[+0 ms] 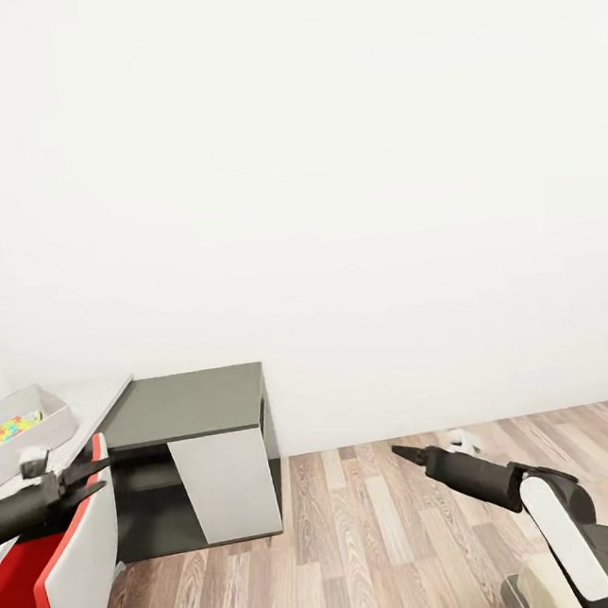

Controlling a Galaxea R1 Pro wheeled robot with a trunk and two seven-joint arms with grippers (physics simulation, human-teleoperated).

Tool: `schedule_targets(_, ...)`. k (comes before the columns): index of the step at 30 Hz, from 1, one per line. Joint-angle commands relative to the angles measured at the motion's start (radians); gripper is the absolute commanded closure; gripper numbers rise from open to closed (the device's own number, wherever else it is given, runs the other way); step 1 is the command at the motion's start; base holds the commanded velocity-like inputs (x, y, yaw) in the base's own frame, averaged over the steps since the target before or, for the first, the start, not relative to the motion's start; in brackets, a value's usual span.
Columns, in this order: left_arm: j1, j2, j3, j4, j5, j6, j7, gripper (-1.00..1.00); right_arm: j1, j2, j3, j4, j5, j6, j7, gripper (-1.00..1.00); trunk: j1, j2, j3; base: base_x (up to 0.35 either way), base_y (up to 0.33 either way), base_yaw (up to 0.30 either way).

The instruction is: Put all the toys in the child's room - the three board games (two on the bed and one on the table), the two jigsaw puzzles on the table, and the tennis ball on the table - inside the toy box on the table in the child's room.

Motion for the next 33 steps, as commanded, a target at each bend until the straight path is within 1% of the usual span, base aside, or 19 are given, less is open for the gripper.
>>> schedule_targets(1, -0.005, -0.008, 0.0, 0.0, -0.001, 0.005, 0.022, -1.0, -0.005, 0.004, 0.001, 0.008, 0.007, 0.005, -0.002, -1.0, 0.0, -0.001, 0.0, 0.0, 0.0, 0.0)
schedule_targets(3, -0.022, -0.04, 0.0, 0.0, 0.0, 0.007, 0.106, -1.0, -0.02, 0.012, 0.007, 0.04, 0.008, 0.005, -0.03, -1.0, 0.0, -0.001, 0.0, 0.0, 0.0, 0.0)
schedule_targets(4, -0.026, -0.049, 0.0, 0.0, 0.0, 0.007, 0.123, -1.0, -0.023, 0.013, 0.008, 0.048, 0.008, 0.005, -0.034, -1.0, 0.0, -0.001, 0.0, 0.0, 0.0, 0.0)
schedule_targets(6, -0.039, -0.1, -0.002, -0.002, -0.001, 0.008, 0.194, -1.0, -0.034, 0.016, 0.01, 0.077, 0.008, 0.005, -0.047, -1.0, 0.0, -0.001, 0.0, 0.0, 0.0, 0.0)
schedule_targets(8, -0.053, -0.136, -0.009, -0.004, -0.003, 0.008, 0.234, -1.0, -0.037, 0.017, 0.01, 0.086, 0.008, 0.005, -0.05, -1.0, 0.0, -0.001, 0.0, 0.0, 0.0, 0.0)
schedule_targets(9, -0.065, -0.159, -0.021, -0.005, -0.007, 0.008, 0.264, -1.0, -0.038, 0.017, 0.01, 0.089, 0.008, 0.005, -0.051, -1.0, 0.0, -0.001, 0.0, 0.0, 0.0, 0.0)
schedule_targets(10, -0.071, -0.169, -0.03, -0.005, -0.011, 0.008, 0.281, -1.0, -0.038, 0.017, 0.01, 0.091, 0.008, 0.005, -0.051, -1.0, 0.0, -0.001, 0.0, 0.0, 0.0, 0.0)
schedule_targets(13, -0.098, -0.215, -0.104, -0.005, -0.043, 0.006, 0.385, -1.0, -0.039, 0.017, 0.011, 0.095, 0.008, 0.005, -0.053, -1.0, 0.0, -0.001, 0.0, 0.0, 0.0, 0.0)
schedule_targets(15, -0.104, -0.242, -0.133, -0.005, -0.052, 0.003, 0.432, -1.0, -0.039, 0.018, 0.011, 0.096, 0.008, 0.005, -0.054, -1.0, 0.0, -0.001, 0.0, 0.0, 0.0, 0.0)
schedule_targets(18, -0.118, -0.311, -0.159, 0.0, -0.067, 0.0, 0.526, -1.0, -0.043, 0.018, 0.011, 0.096, 0.008, 0.006, -0.066, -1.0, 0.0, -0.001, 0.0, 0.0, 0.0, 0.0)
schedule_targets(19, -0.121, -0.322, -0.161, 0.002, -0.072, 0.0, 0.544, -1.0, -0.046, 0.018, 0.012, 0.096, 0.008, 0.006, -0.07, -1.0, 0.0, -0.001, 0.0, 0.0, 0.0, 0.0)
schedule_targets(21, -0.131, -0.358, -0.165, 0.01, -0.108, -0.003, 0.63, -1.0, -0.058, 0.018, 0.02, 0.1, 0.007, 0.009, -0.101, -1.0, 0.0, -0.001, 0.0, 0.0, 0.0, 0.0)
schedule_targets(22, -0.134, -0.383, -0.167, 0.019, -0.148, -0.006, 0.696, -1.0, -0.069, 0.018, 0.042, 0.112, 0.006, 0.01, -0.138, -1.0, 0.0, -0.001, 0.0, 0.0, 0.0, 0.0)
schedule_targets(23, -0.135, -0.392, -0.167, 0.027, -0.161, -0.007, 0.715, -1.0, -0.074, 0.018, 0.051, 0.117, 0.007, 0.01, -0.153, -1.0, 0.0, -0.001, 0.0, 0.0, 0.0, 0.0)
schedule_targets(25, -0.136, -0.427, -0.169, 0.098, -0.215, -0.028, 0.772, -1.0, -0.103, 0.018, 0.095, 0.145, 0.006, 0.01, -0.217, -1.0, 0.0, -0.001, 0.0, 0.0, 0.0, 0.0)
schedule_targets(27, -0.138, -0.453, -0.17, 0.21, -0.261, -0.089, 0.798, -1.0, -0.131, 0.02, 0.144, 0.194, 0.007, 0.008, -0.283, -1.0, 0.0, -0.001, 0.0, 0.0, 0.0, 0.0)
schedule_targets(30, -0.138, -0.47, -0.17, 0.374, -0.304, -0.184, 0.811, -1.0, -0.16, 0.041, 0.193, 0.266, 0.008, 0.005, -0.365, -1.0, 0.0, -0.001, 0.0, 0.0, 0.0, 0.0)
schedule_targets(32, -0.139, -0.478, -0.172, 0.501, -0.326, -0.245, 0.815, -1.0, -0.186, 0.065, 0.211, 0.337, 0.01, -0.014, -0.429, -1.0, 0.0, -0.001, 0.0, 0.0, 0.0, 0.0)
schedule_targets(33, -0.139, -0.479, -0.173, 0.53, -0.331, -0.26, 0.816, -1.0, -0.194, 0.069, 0.214, 0.359, 0.012, -0.026, -0.443, -1.0, 0.0, -0.001, 0.0, 0.0, 0.0, 0.0)
